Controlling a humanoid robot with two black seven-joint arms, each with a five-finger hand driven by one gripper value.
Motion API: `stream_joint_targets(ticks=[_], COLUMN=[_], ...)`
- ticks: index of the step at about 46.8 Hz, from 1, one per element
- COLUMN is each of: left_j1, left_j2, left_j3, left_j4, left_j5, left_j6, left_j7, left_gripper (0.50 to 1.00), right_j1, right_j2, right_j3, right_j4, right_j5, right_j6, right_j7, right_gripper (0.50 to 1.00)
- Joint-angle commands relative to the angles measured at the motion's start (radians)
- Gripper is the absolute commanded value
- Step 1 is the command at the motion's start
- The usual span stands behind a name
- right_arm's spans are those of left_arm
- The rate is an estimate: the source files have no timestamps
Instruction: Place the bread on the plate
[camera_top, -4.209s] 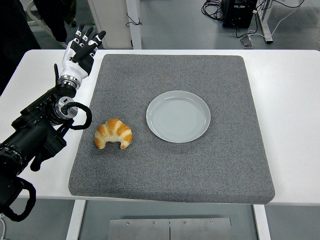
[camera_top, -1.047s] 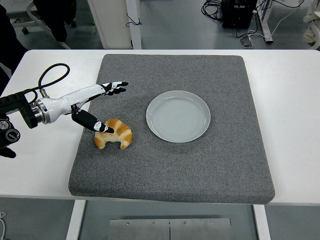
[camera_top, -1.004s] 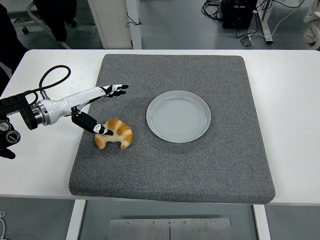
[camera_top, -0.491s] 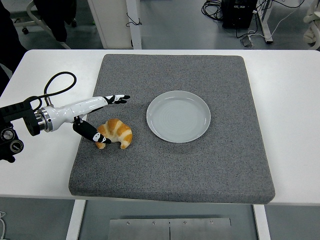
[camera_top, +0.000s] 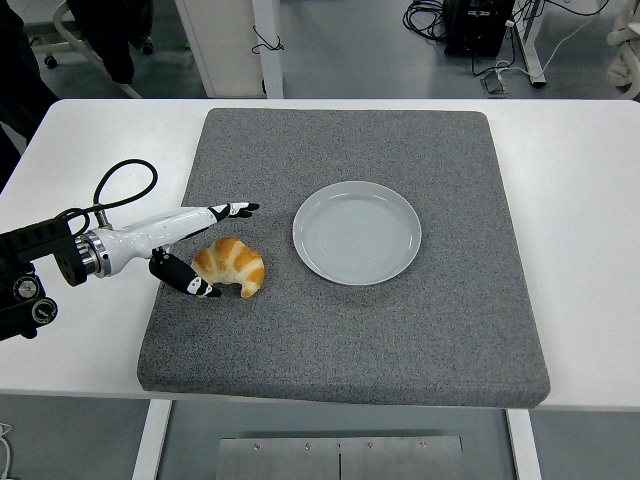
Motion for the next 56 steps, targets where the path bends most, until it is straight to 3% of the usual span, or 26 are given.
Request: stream_joint_targets(ticks=[1,29,35,45,56], left_j1=[0.002,0.007,0.011,0.022,0.028], left_j2=[-0.002,-0.037,-0.047,-0.053,-0.071], left_j3=[0.000,0.018,0.018,0.018,0.022], left_j4=[0.001,0.030,0.045,0.050,0.053], left_j5=[0.000,0.001,0.018,0.063,0.063], left_j6=[0.005,0.034,0.047,0.081,0.092], left_j7=[0.000,0.002,0.002,0.002,0.000], left_gripper=[0.974,0.969,0.936,0.930,0.801], right_j1=[0.000,0.000,0.000,0.000,0.000], right_j2=[0.000,0.000,0.000,0.000,0.000], right_j3=[0.000,0.000,0.000,0.000,0.000], right_j4=[0.000,0.000,0.000,0.000,0.000], right_j5=[0.000,0.000,0.000,0.000,0.000], right_j6=[0.000,0.000,0.000,0.000,0.000], right_j7=[0.000,0.000,0.000,0.000,0.000], right_gripper=[1.000,1.000,1.000,1.000,1.000])
